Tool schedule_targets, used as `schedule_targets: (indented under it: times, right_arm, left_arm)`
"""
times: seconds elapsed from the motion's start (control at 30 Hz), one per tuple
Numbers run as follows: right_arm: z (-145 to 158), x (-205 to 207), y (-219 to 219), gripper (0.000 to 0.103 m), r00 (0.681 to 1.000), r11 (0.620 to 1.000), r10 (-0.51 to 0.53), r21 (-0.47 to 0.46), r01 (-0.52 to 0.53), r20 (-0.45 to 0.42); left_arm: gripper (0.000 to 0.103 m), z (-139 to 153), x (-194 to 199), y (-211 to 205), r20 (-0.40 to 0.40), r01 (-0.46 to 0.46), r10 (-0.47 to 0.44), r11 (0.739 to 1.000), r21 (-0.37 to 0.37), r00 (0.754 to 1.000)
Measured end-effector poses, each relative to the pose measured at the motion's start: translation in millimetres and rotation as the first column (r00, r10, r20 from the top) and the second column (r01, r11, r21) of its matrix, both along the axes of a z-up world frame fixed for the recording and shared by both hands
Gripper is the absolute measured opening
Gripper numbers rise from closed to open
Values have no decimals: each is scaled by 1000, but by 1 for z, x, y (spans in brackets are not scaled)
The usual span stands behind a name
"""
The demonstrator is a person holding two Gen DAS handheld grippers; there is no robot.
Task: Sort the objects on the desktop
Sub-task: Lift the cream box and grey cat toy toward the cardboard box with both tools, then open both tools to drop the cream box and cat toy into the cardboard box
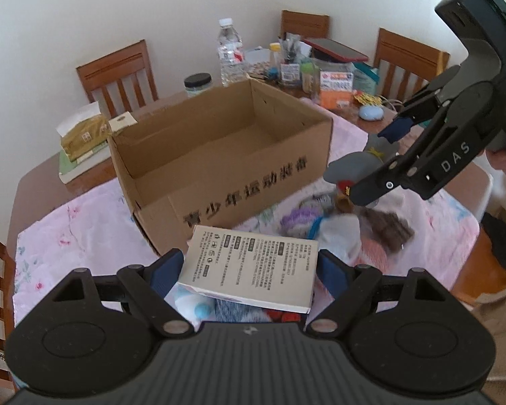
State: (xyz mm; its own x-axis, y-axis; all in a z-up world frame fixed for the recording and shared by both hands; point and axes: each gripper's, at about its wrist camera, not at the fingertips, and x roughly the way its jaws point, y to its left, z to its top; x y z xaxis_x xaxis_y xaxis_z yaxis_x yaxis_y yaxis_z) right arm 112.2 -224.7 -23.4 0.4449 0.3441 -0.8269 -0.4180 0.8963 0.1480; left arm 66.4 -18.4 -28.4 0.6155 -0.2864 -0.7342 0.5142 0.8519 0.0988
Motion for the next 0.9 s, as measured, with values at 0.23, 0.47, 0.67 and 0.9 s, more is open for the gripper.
schedule_targets:
  times: [0.23, 0.47, 0.67, 0.9]
  right_arm:
    - [8, 24, -23, 84, 998, 999, 46, 24, -47, 30]
    - [18, 44, -33, 84, 995, 998, 55, 27, -58, 78]
    - [27, 62, -28, 84, 992, 998, 59, 12, -61, 116]
    - [28, 89, -21, 84, 990, 999, 43, -12, -42, 135]
  left_arm:
    - [85, 16, 21, -19, 29, -70, 70, 998, -6, 997]
    - [85, 26, 49, -27, 55, -83, 84, 996, -8, 995]
    - [85, 26, 76, -32, 60, -74, 74, 997, 3, 995]
    - [85, 22, 108, -33, 57, -79, 77, 996, 30, 995]
